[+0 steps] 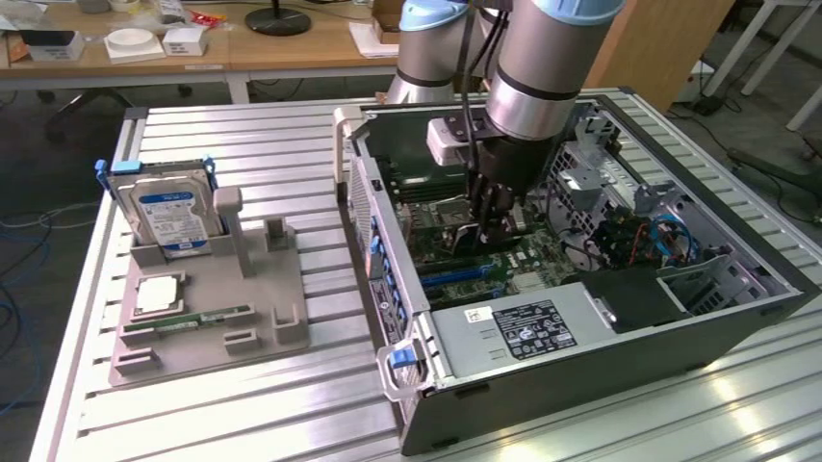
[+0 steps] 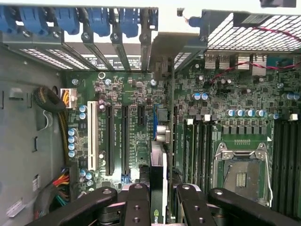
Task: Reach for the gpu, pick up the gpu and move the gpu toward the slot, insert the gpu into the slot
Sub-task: 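Insert the gpu into the slot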
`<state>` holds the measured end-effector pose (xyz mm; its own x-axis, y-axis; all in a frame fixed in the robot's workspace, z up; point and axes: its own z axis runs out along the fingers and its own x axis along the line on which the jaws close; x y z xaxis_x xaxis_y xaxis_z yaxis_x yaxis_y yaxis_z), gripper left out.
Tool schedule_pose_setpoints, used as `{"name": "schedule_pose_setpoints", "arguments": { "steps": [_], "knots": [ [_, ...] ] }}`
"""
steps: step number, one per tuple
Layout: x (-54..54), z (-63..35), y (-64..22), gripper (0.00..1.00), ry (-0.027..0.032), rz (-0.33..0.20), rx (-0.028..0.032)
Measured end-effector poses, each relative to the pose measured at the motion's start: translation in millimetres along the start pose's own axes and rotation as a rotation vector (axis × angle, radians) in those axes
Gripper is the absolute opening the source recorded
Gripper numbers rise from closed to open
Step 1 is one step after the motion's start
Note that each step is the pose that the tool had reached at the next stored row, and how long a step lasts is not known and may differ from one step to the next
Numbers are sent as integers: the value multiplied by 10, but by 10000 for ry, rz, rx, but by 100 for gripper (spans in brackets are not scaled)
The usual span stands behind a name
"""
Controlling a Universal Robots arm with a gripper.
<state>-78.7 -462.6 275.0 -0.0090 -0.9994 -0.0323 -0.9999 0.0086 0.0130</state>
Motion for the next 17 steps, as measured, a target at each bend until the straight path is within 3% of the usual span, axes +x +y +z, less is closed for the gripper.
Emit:
{"name": "schedule_pose_setpoints", "arguments": {
  "steps": [4, 9, 17],
  "knots": [
    [1, 30, -1, 27, 41, -1, 23],
    [1, 42, 1, 27, 39, -2, 99],
    [21, 55, 7, 27, 38, -3, 103]
  ]
}}
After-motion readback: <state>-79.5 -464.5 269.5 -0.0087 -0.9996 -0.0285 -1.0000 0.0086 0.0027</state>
